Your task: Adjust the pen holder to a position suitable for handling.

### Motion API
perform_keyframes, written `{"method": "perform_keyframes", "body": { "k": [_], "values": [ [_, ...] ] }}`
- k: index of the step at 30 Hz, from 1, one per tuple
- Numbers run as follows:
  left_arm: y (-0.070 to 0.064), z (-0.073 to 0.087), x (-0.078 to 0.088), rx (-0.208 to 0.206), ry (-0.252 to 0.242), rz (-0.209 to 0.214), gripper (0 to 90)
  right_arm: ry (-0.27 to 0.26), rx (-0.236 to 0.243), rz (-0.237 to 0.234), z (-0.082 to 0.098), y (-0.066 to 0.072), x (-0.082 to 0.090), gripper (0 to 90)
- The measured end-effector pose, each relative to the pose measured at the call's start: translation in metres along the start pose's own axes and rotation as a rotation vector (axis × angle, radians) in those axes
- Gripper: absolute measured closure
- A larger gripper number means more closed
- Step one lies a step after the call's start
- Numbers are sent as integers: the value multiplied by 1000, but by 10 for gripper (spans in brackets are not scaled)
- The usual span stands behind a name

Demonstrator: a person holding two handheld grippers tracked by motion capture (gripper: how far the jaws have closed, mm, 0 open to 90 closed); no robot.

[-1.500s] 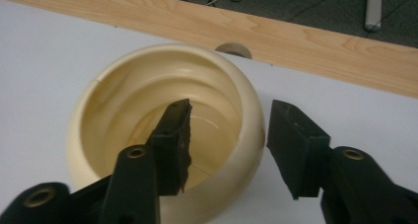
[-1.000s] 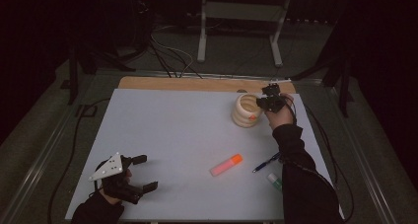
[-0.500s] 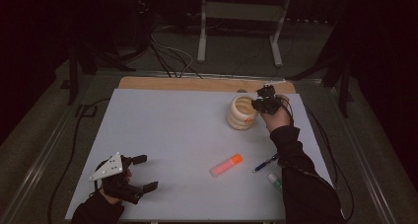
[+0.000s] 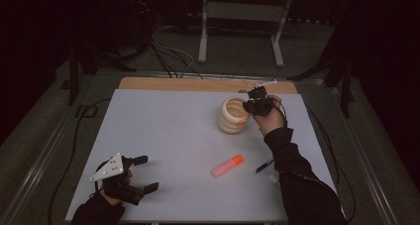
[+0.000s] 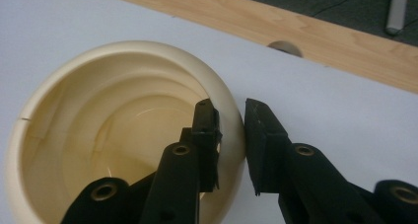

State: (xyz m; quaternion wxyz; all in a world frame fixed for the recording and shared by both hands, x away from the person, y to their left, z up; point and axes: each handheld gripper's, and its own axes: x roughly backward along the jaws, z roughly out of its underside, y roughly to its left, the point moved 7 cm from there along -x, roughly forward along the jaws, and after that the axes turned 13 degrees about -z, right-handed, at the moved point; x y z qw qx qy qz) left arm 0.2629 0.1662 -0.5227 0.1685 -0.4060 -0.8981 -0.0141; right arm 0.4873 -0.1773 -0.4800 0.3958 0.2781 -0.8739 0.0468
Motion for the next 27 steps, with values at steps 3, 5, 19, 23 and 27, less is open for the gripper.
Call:
{"method": "perform_keyframes", "body": {
  "k": [3,5,19,23,27],
  "values": [
    [0,0,0,3,-1,0,0,10,18,-4,0,10,-3,760],
    [0,0,0,2,-2,0,0,12,24,-10,-1,16,-4,761],
    [0,0,0,0,-1,1,0,25,37,-45,0,46,-12,760],
    [0,0,0,-2,-1,2,0,37,35,-54,4,53,-17,760],
    [0,0,0,-2,-2,3,0,50,39,-54,7,58,-22,759]
  ]
}}
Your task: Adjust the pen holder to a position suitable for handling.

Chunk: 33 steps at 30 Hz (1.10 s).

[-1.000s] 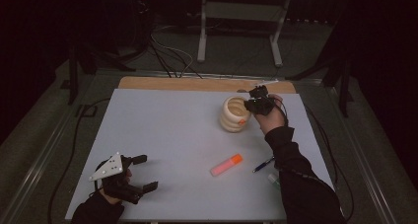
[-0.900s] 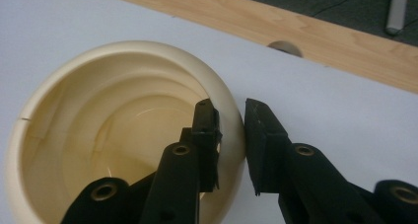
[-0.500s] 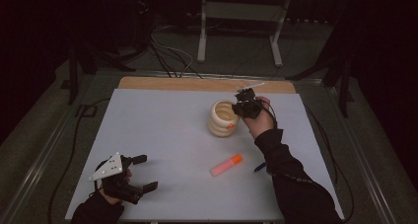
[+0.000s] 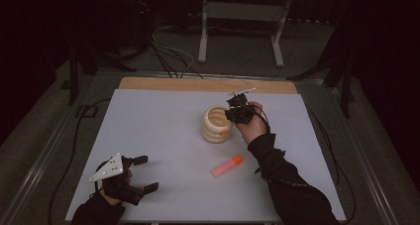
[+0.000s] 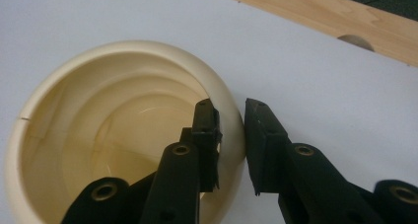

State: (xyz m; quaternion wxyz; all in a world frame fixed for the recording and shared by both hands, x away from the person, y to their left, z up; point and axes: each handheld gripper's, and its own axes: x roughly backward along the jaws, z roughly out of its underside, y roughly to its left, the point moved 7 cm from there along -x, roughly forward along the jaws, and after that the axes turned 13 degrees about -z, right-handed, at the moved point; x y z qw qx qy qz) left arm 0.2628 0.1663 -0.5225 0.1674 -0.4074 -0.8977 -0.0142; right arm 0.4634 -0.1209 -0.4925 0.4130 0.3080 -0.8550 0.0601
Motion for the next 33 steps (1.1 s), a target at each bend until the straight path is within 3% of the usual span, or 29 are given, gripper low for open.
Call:
{"method": "perform_keyframes", "body": {
  "k": [11,20,27,33],
  "values": [
    [-1,0,0,-1,0,2,0,12,-4,-28,3,19,-8,756],
    [-1,0,0,-3,1,3,0,5,-10,-25,0,24,-13,730],
    [0,0,0,-1,-1,3,0,-21,-6,-52,-4,25,-9,542],
    [-1,0,0,-1,-1,3,0,-49,-1,-84,-7,26,-1,468]
  ]
}}
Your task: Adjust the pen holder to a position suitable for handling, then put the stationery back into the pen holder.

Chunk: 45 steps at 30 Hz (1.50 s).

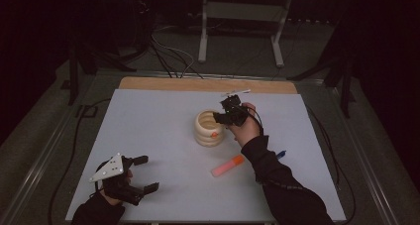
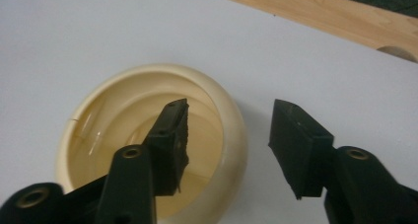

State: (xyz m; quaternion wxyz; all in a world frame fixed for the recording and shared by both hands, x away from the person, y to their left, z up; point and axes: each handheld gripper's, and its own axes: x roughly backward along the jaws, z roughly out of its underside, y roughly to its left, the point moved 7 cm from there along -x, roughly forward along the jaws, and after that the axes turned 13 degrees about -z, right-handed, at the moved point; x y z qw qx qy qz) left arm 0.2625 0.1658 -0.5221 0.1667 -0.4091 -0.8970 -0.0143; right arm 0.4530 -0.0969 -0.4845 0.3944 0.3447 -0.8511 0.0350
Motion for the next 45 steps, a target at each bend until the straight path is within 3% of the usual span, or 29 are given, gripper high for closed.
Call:
{"method": "perform_keyframes", "body": {
  "k": [12,18,20,22,24,32,35,39,45],
  "values": [
    [0,0,0,1,-2,-1,0,-31,29,-68,-4,8,15,305],
    [0,0,-1,1,-1,0,0,-53,60,-145,-4,15,26,160],
    [0,0,-1,1,-1,0,0,-57,63,-148,-4,15,27,153],
    [0,0,-1,3,-1,0,0,-64,70,-181,-4,17,33,115],
    [0,0,-1,4,0,-1,0,-62,91,-217,-3,20,36,29],
    [-1,-1,-1,7,4,-1,0,-92,109,-255,1,20,51,0],
    [-2,-2,-2,11,9,2,0,-135,123,-256,2,18,59,0],
    [-3,-5,-3,8,8,6,0,-197,157,-263,2,14,71,0],
    [-4,-9,-6,5,26,6,0,-235,213,-301,7,14,86,0]
  ]
}}
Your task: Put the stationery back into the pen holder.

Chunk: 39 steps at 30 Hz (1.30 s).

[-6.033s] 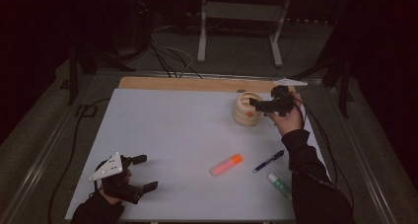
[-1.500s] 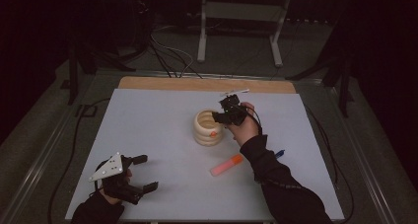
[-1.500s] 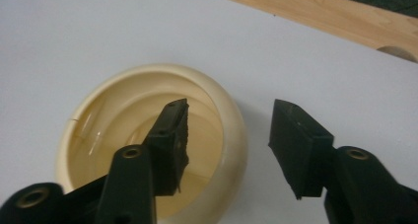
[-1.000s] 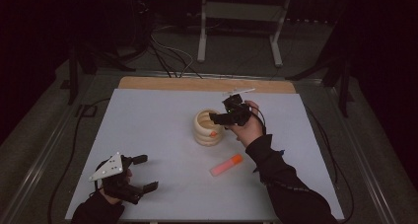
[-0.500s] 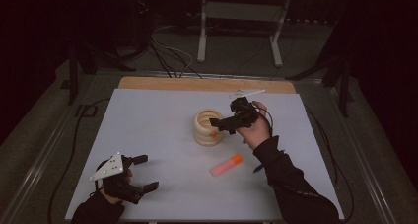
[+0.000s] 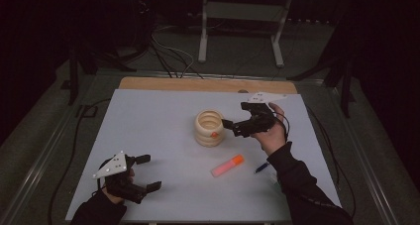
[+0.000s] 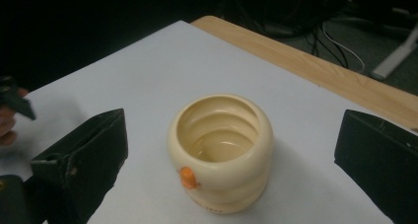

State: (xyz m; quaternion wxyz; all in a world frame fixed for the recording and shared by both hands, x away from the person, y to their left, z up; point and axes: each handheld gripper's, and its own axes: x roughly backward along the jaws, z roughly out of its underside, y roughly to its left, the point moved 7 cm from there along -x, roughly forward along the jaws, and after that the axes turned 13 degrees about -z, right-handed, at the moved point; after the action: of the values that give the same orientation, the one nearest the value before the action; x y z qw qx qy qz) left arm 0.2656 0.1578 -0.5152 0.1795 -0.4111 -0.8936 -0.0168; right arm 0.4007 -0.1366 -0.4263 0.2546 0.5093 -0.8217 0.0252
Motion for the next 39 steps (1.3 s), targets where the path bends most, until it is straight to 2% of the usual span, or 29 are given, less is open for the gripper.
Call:
{"method": "perform_keyframes", "body": {
  "k": [3,9,13,17,25,28,34,39],
  "values": [
    [-4,-7,-1,0,-1,15,0,-31,17,-26,0,4,8,0],
    [-11,-24,-8,-2,-1,41,0,-80,17,-26,-1,10,26,0],
    [-14,-36,-16,18,-14,64,0,-99,15,-23,1,12,36,0],
    [-17,-44,-23,-2,-7,65,0,-110,6,-24,4,12,41,0],
    [-32,-64,-51,-41,10,47,0,-137,-8,-15,7,12,53,0],
    [-36,-68,-62,-28,10,58,0,-136,-8,-8,7,13,55,0],
    [-50,-75,-84,-40,25,62,0,-145,-12,0,9,13,60,0],
    [-63,-77,-100,-69,31,62,0,-150,-23,3,11,11,61,0]
  ]
}}
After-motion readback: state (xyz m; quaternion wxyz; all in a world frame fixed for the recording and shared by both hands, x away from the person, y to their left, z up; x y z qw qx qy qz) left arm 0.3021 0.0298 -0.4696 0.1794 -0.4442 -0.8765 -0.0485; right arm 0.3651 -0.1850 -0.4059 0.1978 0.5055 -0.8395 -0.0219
